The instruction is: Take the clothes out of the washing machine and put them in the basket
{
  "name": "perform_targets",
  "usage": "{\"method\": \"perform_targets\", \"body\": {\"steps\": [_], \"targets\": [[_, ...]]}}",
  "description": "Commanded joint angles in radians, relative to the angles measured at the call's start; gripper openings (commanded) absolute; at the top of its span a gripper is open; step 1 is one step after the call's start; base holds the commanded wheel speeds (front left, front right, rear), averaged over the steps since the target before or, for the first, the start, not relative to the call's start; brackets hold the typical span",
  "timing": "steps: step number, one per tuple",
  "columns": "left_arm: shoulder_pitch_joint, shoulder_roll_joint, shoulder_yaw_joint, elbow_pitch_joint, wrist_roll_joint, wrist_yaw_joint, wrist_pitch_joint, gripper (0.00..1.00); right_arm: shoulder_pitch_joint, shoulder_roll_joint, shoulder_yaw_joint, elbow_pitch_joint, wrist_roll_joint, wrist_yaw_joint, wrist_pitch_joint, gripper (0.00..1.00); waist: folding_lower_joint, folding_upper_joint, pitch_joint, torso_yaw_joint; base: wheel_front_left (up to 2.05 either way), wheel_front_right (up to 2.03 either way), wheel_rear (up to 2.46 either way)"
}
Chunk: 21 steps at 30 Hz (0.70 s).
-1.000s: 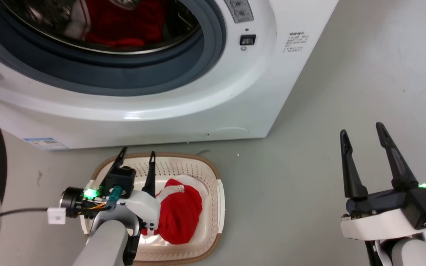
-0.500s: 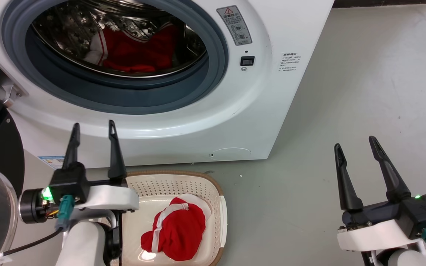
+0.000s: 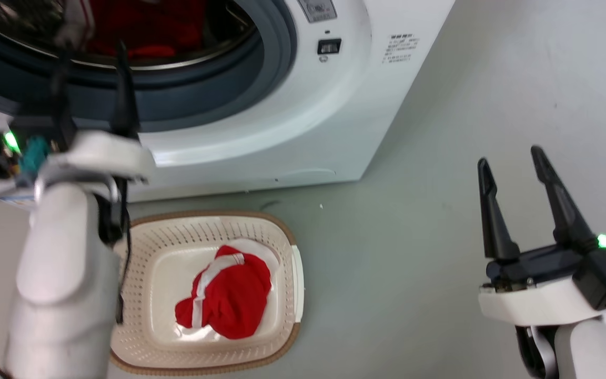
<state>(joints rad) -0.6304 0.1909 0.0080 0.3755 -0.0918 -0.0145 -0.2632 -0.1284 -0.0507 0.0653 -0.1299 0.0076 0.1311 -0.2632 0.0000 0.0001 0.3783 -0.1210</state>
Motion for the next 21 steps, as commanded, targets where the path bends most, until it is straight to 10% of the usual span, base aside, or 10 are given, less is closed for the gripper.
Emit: {"method": "perform_targets", "body": {"steps": [1,21], "targets": [[-0.053,0.013,-0.006,0.047,0.014,-0.006,-0.002,1.0,-0.028,0.001,0.0,-0.006,0.004,-0.001,-0.002,1.0,0.0,-0.0001,0.066,-0.026,0.0,0.0,0.0],[-0.783,0.183,-0.058,0.611,0.031,-0.083,0.354,1.0,-0.15,0.001,-0.012,-0.045,0.089,-0.001,-0.002,1.0,0.0,-0.0001,0.334,-0.127,0.0,0.0,0.0]]}}
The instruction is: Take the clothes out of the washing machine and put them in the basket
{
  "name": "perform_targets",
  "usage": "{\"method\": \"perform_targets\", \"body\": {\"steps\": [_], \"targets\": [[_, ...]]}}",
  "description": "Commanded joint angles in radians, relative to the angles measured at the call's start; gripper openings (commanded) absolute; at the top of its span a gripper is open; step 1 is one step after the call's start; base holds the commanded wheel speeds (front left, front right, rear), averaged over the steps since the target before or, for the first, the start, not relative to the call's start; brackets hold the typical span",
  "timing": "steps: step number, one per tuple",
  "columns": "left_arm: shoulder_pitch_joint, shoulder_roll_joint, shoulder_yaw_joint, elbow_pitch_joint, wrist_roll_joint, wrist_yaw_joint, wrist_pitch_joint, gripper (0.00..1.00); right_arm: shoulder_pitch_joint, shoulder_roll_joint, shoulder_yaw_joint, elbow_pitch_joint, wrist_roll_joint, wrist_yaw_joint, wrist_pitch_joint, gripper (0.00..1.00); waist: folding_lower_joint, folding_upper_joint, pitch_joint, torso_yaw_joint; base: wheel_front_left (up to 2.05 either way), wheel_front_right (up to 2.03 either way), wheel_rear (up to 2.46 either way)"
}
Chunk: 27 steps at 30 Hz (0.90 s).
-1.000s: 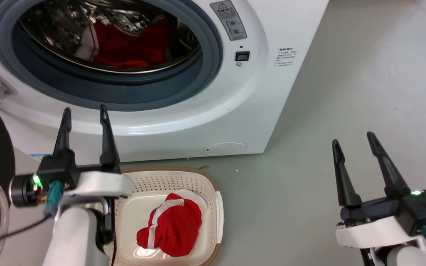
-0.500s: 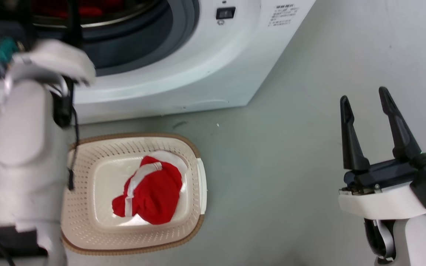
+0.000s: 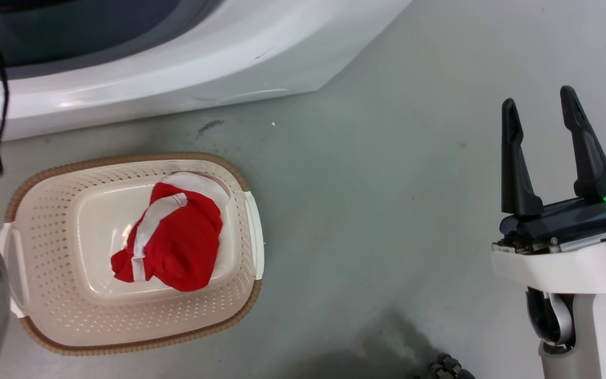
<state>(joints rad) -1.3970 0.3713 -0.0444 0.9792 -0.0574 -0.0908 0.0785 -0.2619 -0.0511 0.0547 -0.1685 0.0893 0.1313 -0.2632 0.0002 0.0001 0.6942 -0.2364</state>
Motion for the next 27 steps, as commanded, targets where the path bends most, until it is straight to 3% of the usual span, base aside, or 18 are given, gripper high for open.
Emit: {"method": "perform_targets", "body": {"steps": [1,16,27], "targets": [[-0.041,0.004,-0.011,0.026,-0.006,-0.012,0.048,1.0,-0.017,0.002,-0.002,-0.008,0.009,-0.001,-0.002,1.0,-0.0002,-0.0001,0.025,-0.013,0.0,0.0,0.0],[-0.34,0.062,-0.109,0.232,0.005,-0.034,0.554,1.0,-0.036,0.002,0.001,-0.038,0.041,-0.001,-0.002,1.0,-0.0002,-0.0001,0.136,-0.06,0.0,0.0,0.0],[-0.363,0.076,-0.148,0.255,0.018,-0.028,0.578,1.0,-0.051,0.002,-0.006,-0.038,0.063,-0.001,-0.002,1.0,-0.0002,-0.0001,0.178,-0.069,0.0,0.0,0.0]]}}
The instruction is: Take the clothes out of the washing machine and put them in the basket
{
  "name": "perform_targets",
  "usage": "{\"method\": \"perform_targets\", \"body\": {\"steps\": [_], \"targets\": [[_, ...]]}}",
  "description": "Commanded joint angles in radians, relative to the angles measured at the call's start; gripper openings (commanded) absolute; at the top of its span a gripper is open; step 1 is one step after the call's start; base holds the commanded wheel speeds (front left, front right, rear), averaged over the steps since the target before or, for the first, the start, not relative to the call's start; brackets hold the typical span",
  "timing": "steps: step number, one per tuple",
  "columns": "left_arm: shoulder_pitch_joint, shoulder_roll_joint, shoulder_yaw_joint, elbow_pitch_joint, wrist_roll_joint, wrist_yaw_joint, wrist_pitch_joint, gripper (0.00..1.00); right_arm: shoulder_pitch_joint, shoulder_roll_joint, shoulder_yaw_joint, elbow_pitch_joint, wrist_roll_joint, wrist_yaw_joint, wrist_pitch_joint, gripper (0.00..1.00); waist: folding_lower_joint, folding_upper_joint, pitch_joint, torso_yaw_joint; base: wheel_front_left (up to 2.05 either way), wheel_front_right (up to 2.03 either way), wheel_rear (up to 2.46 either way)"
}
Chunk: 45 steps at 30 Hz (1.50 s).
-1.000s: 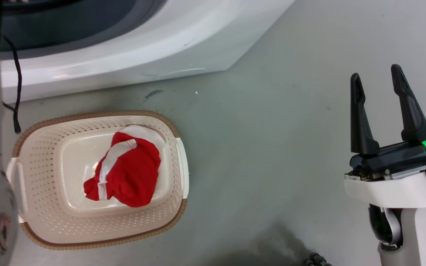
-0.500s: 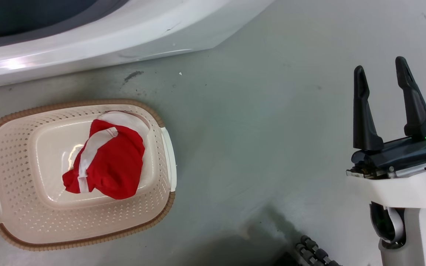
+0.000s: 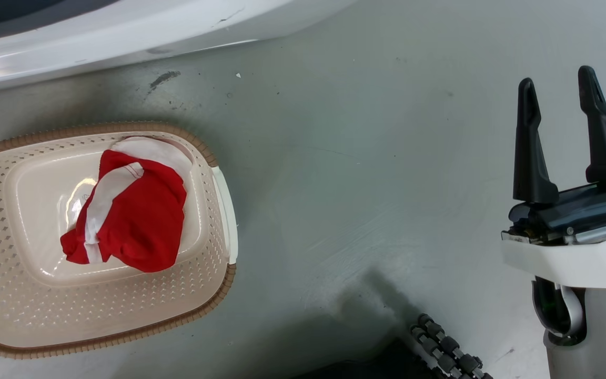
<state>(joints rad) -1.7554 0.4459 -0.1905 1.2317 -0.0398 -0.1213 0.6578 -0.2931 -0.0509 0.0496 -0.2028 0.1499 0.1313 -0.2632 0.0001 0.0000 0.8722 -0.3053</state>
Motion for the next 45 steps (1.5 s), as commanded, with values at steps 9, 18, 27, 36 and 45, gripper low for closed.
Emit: {"method": "perform_targets", "body": {"steps": [9,18,27,36,45], "targets": [[-0.008,0.02,-0.022,0.025,-0.001,0.009,-0.009,1.0,-0.022,0.001,-0.014,0.0,0.013,-0.001,-0.002,1.0,-0.0001,0.0,0.017,-0.004,0.0,0.0,0.0],[-0.019,0.026,-0.058,0.015,0.008,0.002,-0.087,0.0,-0.031,0.001,-0.015,0.006,0.016,-0.001,-0.002,1.0,-0.0001,0.0,0.013,-0.005,0.0,0.0,0.0],[-0.003,0.014,-0.079,0.018,-0.01,-0.002,-0.228,0.0,-0.027,0.001,-0.01,0.018,0.003,-0.001,-0.002,1.0,-0.0001,0.0,-0.034,0.005,0.0,0.0,0.0],[0.077,-0.015,-0.092,0.031,-0.058,-0.007,-0.367,0.0,0.008,0.001,-0.008,0.037,-0.021,-0.001,-0.002,1.0,-0.0001,0.0,-0.137,0.03,0.0,0.0,0.0],[0.251,-0.081,-0.162,0.015,-0.162,-0.007,-0.528,0.0,0.057,0.001,-0.007,0.062,-0.054,-0.001,-0.002,1.0,-0.0001,0.0,-0.274,0.073,0.0,0.0,0.0]]}}
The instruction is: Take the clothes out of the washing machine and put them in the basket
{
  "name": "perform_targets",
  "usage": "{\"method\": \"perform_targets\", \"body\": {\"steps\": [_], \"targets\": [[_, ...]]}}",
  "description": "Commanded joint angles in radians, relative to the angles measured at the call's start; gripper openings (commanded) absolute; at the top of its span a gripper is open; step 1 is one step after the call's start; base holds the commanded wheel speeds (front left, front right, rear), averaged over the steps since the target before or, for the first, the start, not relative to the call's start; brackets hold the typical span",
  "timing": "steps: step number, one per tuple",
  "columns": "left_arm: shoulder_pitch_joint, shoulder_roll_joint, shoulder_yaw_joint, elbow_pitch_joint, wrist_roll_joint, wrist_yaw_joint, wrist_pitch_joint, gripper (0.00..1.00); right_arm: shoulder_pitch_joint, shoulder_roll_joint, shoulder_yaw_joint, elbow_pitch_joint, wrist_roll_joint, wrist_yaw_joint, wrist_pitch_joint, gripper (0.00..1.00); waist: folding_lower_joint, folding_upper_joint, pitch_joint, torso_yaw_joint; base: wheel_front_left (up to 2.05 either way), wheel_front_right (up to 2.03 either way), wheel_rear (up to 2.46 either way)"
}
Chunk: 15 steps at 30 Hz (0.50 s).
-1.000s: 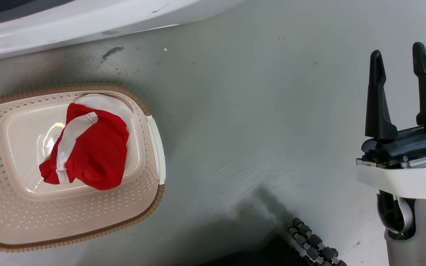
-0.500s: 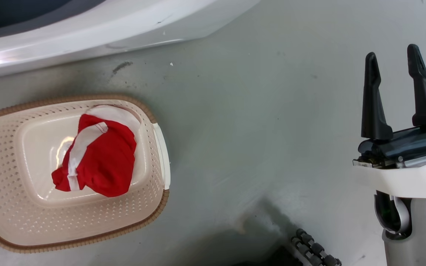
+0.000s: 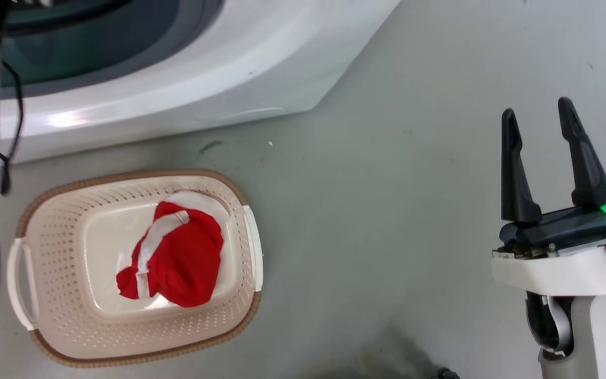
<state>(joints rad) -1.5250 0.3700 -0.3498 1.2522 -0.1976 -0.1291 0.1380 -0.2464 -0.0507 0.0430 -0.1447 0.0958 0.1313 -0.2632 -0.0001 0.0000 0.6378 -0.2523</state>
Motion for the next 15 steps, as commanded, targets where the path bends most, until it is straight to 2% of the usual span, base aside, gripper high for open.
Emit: {"method": "perform_targets", "body": {"steps": [1,15], "targets": [[0.043,-0.011,-0.014,-0.01,-0.016,0.0,-0.025,0.0,0.016,0.001,0.001,0.005,-0.004,-0.001,-0.002,1.0,0.0001,0.0,-0.054,0.023,0.0,0.0,0.0],[0.35,-0.056,-0.131,-0.11,-0.181,0.0,-0.259,0.0,0.137,0.001,0.004,0.039,-0.057,-0.001,-0.002,1.0,0.0001,0.0,-0.275,0.103,0.0,0.0,0.0]]}}
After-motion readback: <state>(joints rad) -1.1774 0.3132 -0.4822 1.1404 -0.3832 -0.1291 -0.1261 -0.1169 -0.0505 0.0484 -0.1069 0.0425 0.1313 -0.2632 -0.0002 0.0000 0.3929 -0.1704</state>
